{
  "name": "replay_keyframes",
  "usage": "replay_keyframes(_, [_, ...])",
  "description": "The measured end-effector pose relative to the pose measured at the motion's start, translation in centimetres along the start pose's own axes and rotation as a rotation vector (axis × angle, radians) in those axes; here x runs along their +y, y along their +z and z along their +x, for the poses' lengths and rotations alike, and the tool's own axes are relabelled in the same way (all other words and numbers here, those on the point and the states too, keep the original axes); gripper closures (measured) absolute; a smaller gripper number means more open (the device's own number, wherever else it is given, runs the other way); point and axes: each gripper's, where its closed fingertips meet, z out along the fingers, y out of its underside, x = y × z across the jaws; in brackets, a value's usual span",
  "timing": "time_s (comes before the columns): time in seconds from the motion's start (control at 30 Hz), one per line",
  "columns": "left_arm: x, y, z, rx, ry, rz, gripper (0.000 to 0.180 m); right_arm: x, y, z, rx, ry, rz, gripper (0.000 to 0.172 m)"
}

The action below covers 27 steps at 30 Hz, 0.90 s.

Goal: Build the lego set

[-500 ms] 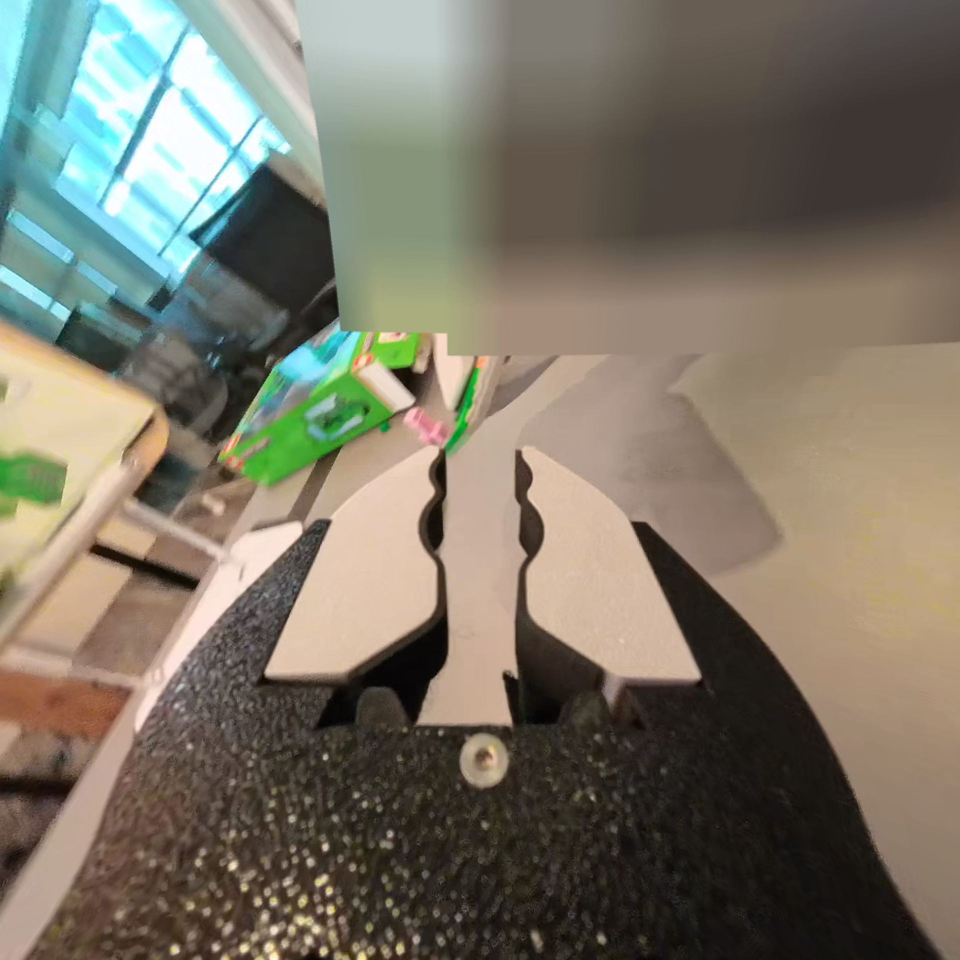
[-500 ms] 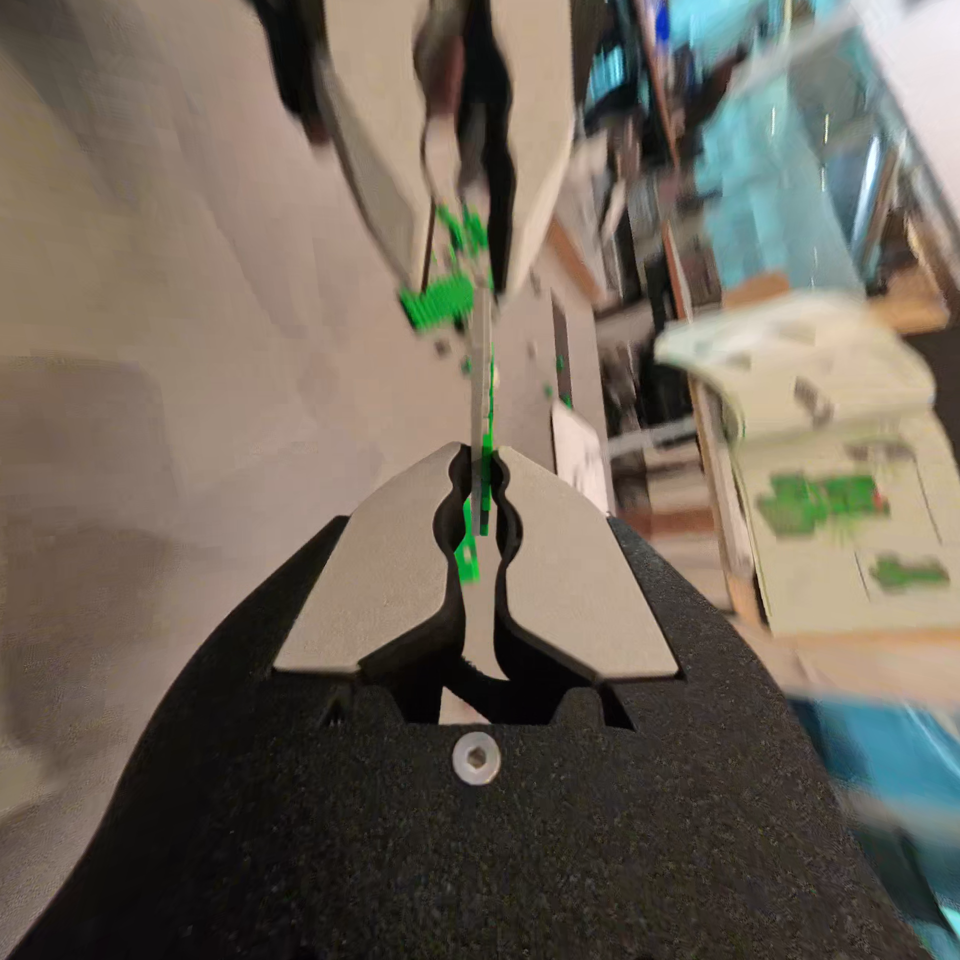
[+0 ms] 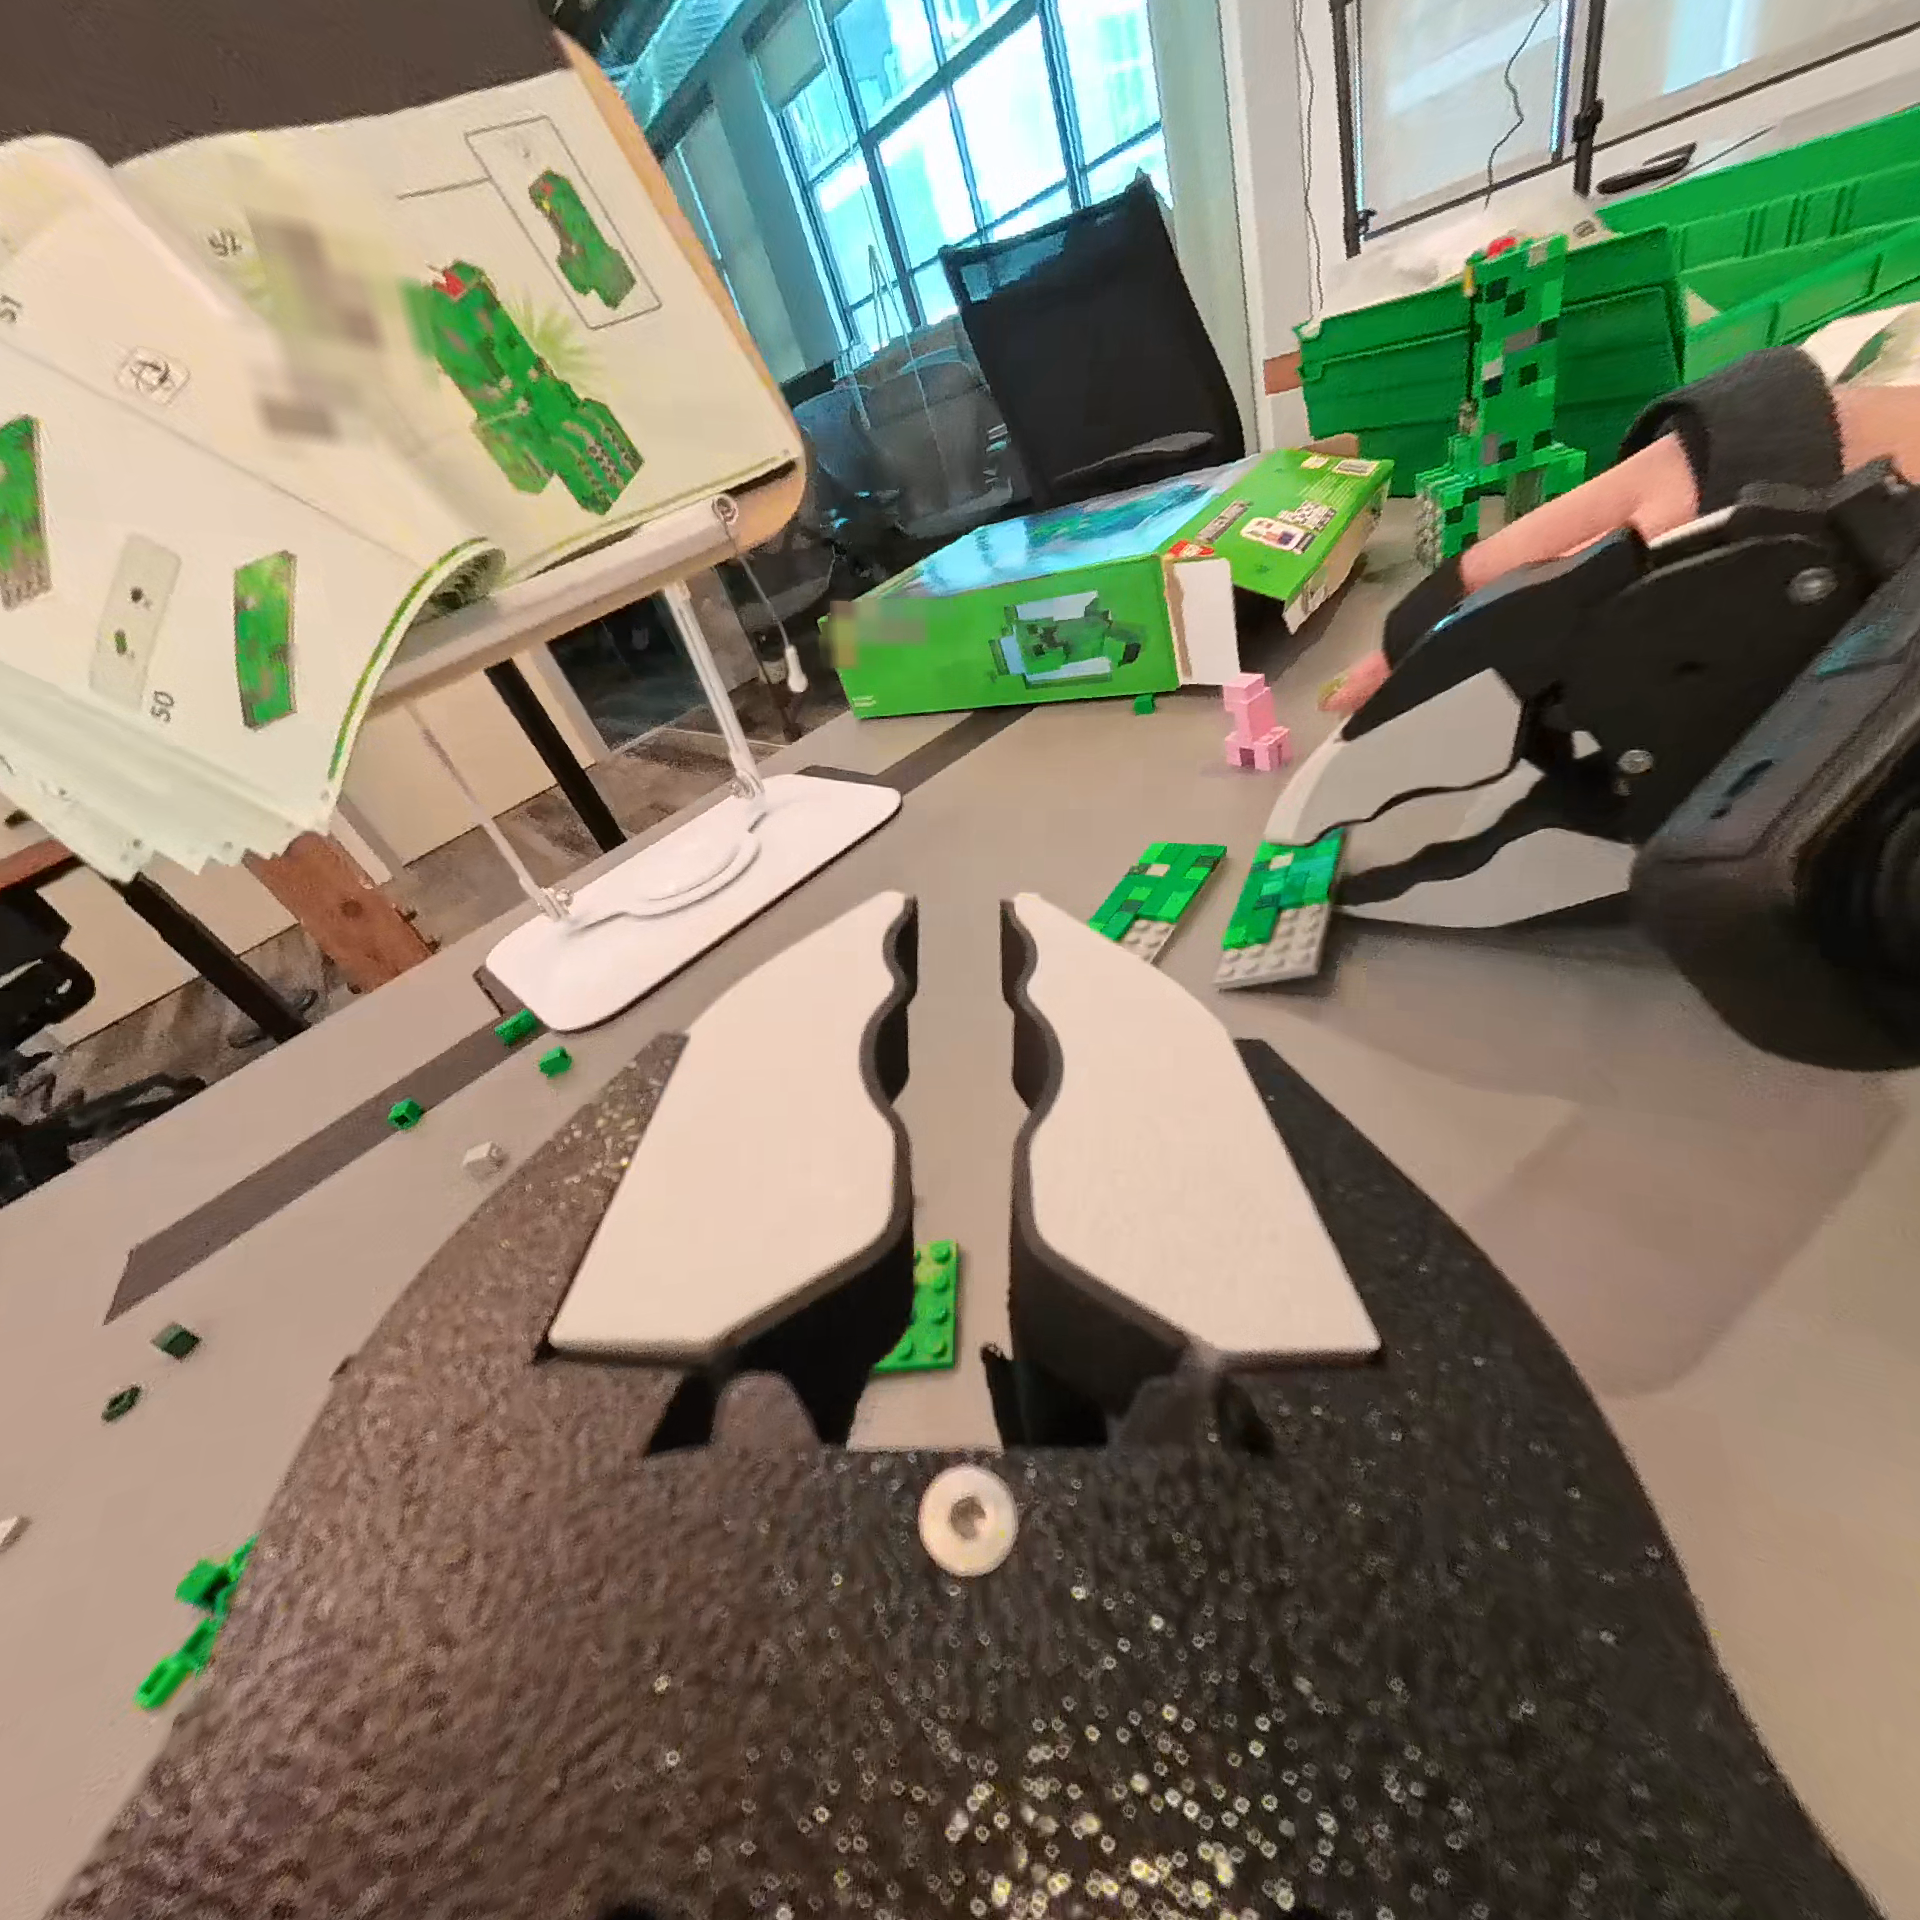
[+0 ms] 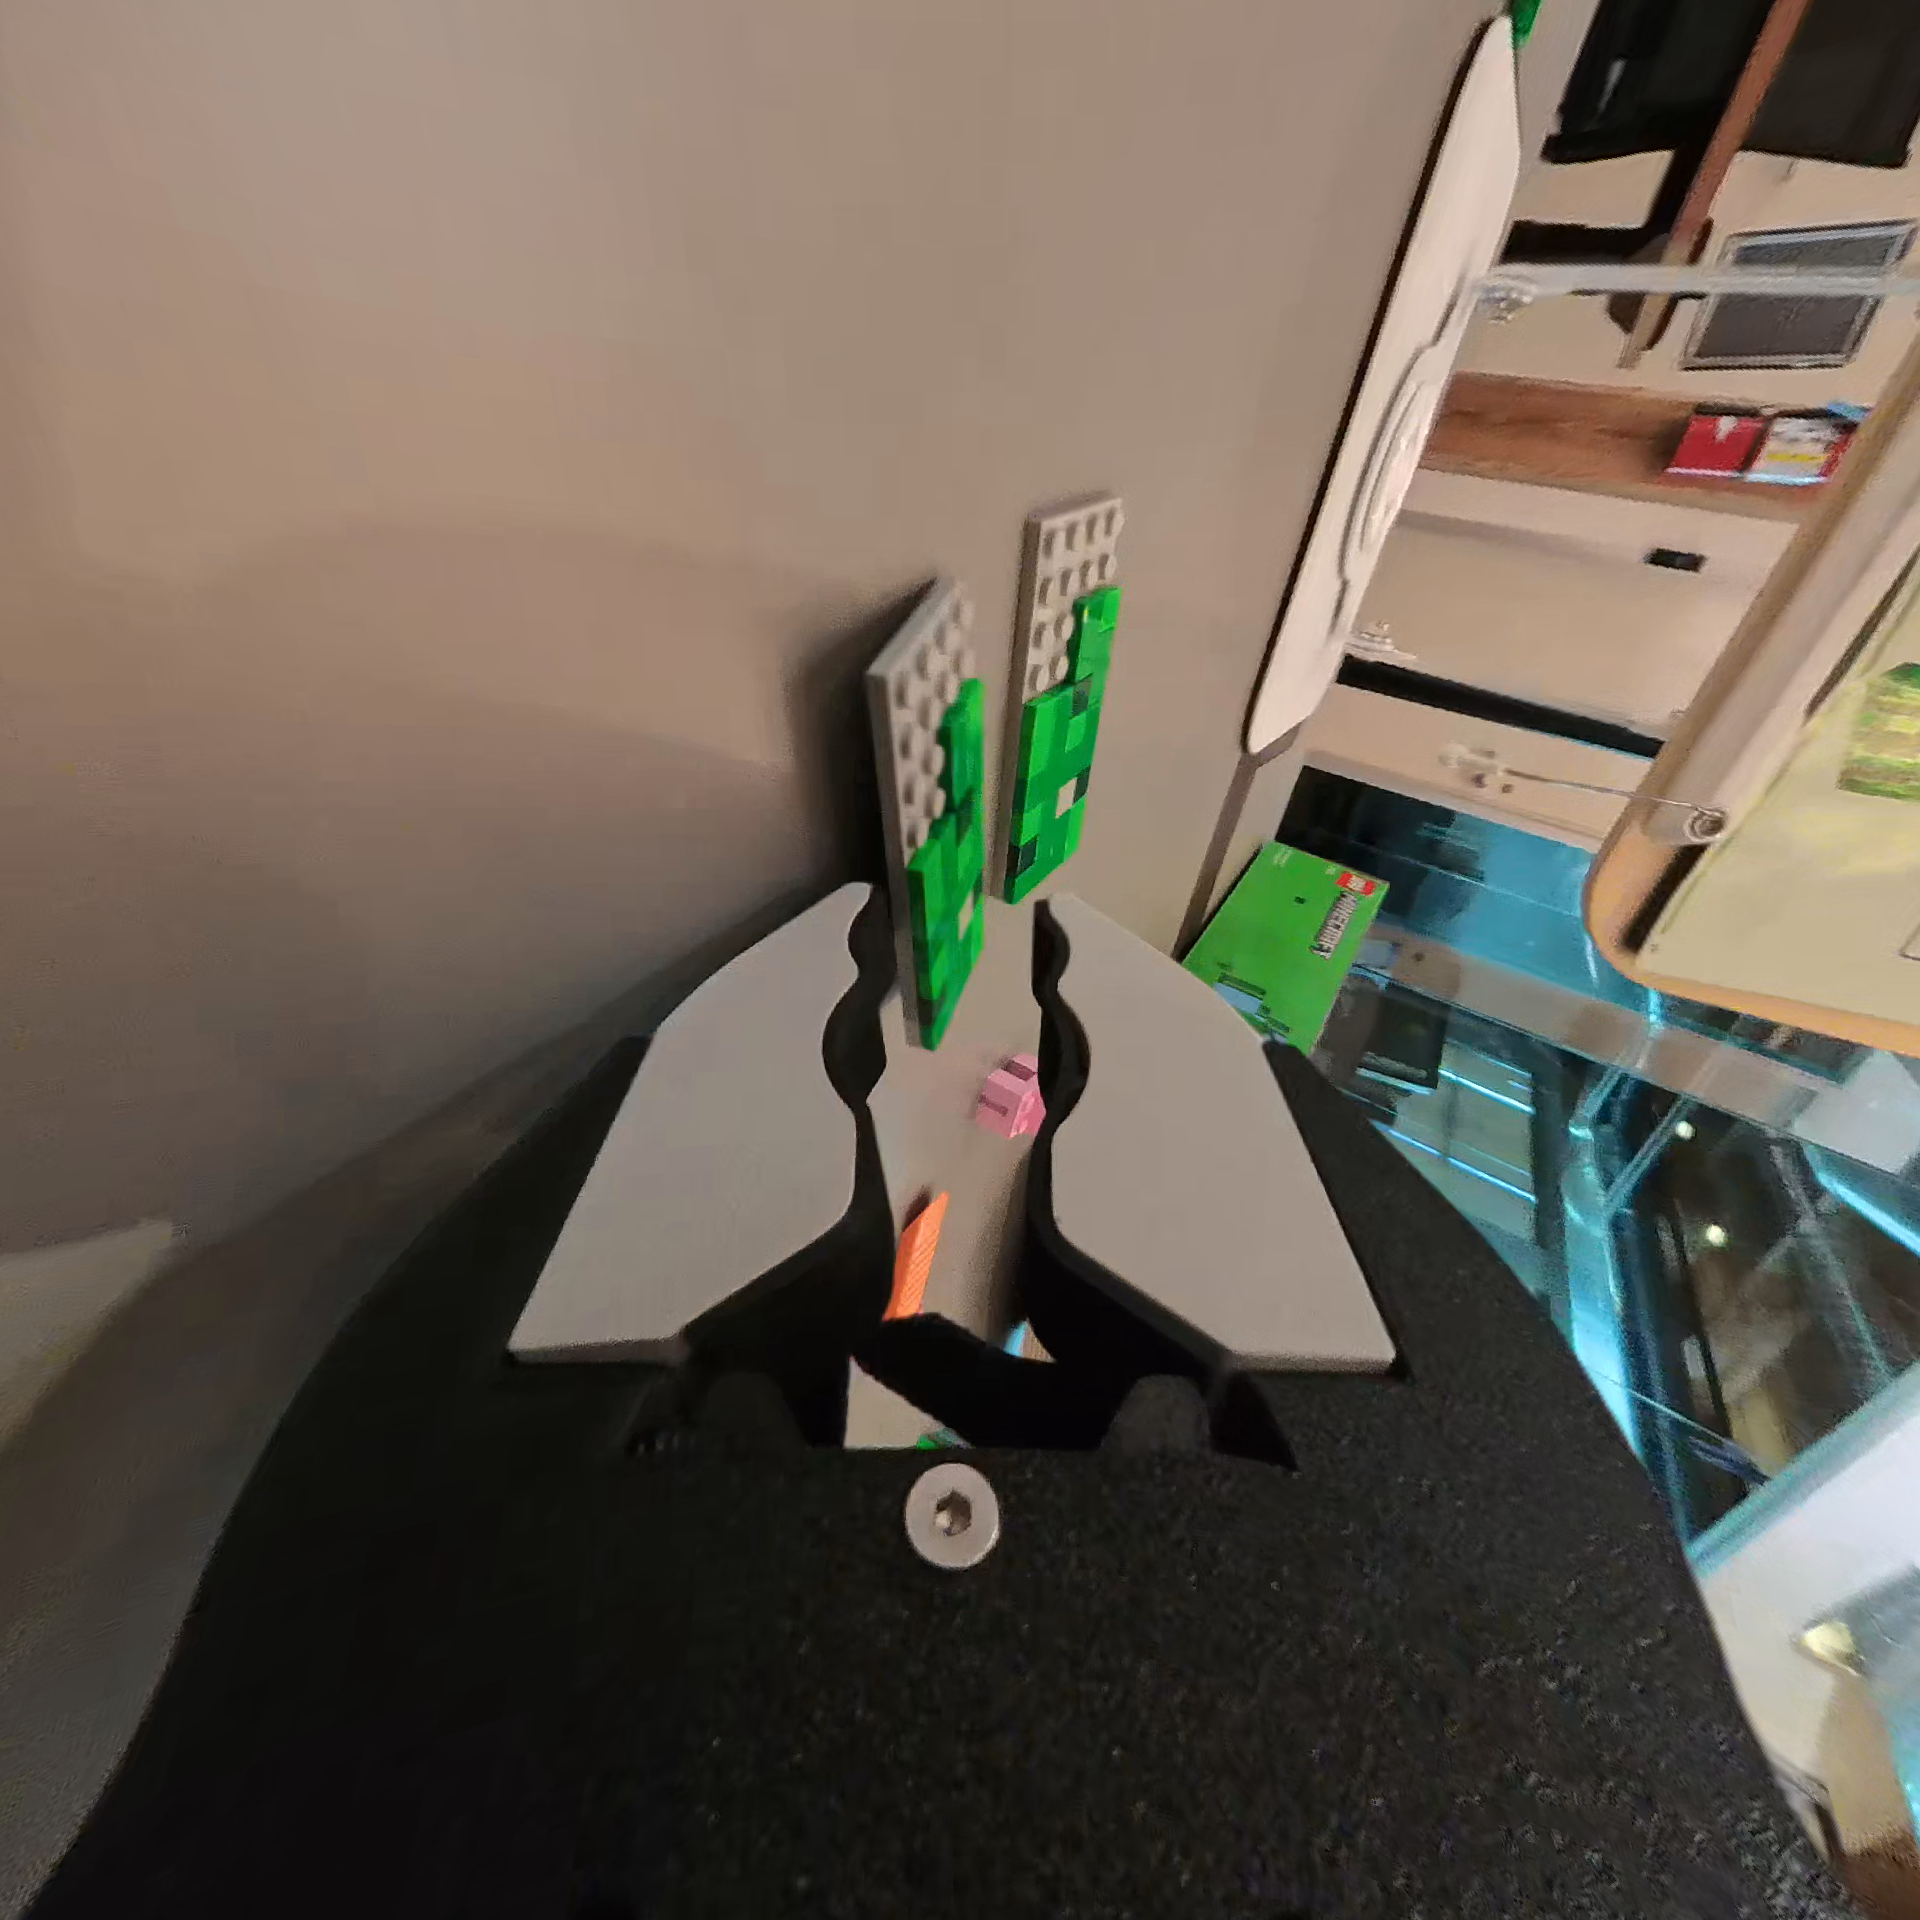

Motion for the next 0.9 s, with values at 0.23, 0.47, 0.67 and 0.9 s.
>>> replay_keyframes(0.23, [0.2, -0.3, -1.4, -0.037, -0.042, 0.027, 0.165, 0.5, -4.3, -1.1, -0.265, 0.133, 0.009, 0.120])
replay_keyframes(0.47, [0.4, -0.7, -2.1, -0.049, -0.117, 0.065, 0.165, -1.0, -4.5, 5.7, -0.184, 1.003, 0.480, 0.134])
replay_keyframes(0.67, [0.2, -1.1, -3.0, -0.075, -0.150, 0.113, 0.165, 0.3, -1.8, 10.6, 0.147, 1.373, 0.698, 0.141])
replay_keyframes(0.9, [0.3, -1.2, -3.0, -0.070, -0.157, 0.122, 0.164, -1.6, -3.1, 11.2, 0.315, 1.234, 0.877, 0.153])
